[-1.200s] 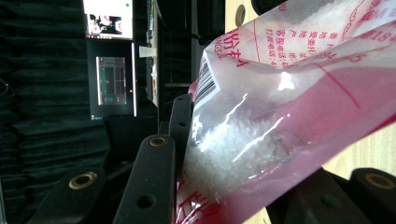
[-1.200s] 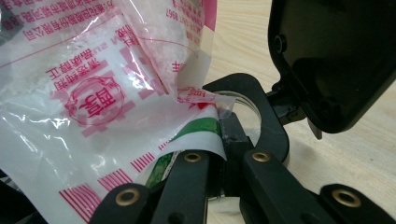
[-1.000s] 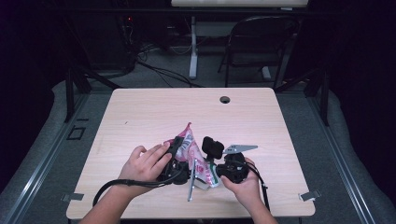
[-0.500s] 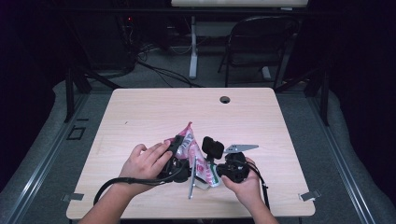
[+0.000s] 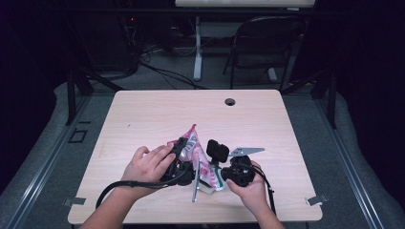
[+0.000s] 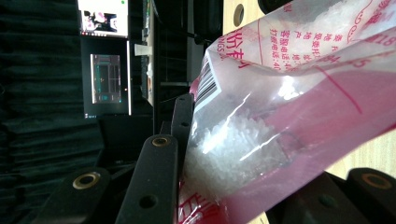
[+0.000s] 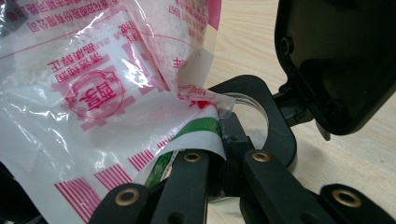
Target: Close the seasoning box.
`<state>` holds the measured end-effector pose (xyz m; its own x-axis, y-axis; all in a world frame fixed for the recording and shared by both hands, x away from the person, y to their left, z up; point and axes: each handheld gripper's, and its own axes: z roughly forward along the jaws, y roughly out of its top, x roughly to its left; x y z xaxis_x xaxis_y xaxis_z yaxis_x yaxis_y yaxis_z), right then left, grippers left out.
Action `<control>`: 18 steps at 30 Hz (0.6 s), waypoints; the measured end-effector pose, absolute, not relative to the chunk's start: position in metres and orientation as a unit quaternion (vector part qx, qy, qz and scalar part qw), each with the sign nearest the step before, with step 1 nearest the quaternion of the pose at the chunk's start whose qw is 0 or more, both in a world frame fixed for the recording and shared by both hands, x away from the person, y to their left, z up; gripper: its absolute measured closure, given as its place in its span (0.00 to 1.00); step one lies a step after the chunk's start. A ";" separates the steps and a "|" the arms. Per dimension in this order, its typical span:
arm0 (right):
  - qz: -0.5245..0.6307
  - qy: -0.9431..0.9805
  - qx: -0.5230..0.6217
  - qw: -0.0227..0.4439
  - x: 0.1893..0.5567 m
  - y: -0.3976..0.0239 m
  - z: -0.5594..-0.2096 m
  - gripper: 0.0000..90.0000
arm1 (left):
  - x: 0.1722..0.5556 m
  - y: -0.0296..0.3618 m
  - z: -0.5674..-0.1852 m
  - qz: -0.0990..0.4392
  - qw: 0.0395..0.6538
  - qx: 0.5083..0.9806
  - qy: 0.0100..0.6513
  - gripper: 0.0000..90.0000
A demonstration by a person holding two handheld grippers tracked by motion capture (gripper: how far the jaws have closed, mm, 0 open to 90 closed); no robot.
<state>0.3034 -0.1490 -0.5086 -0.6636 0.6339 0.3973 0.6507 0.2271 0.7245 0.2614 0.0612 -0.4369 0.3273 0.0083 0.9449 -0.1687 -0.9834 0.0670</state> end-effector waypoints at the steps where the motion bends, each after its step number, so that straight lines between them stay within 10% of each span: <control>1: -0.467 -0.783 -0.410 0.009 0.303 -0.149 -0.509 1.00 | 0.261 0.061 -0.437 0.576 0.076 0.812 -0.049 0.82; 18: -0.469 -0.783 -0.409 0.010 0.304 -0.150 -0.508 1.00 | 0.263 0.064 -0.438 0.577 0.075 0.812 -0.048 0.82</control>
<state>0.3036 -0.1504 -0.5079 -0.6654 0.6307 0.3992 0.6492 0.2251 0.7265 0.2629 0.0637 -0.4377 0.3286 0.0088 0.9444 -0.1653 -0.9840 0.0667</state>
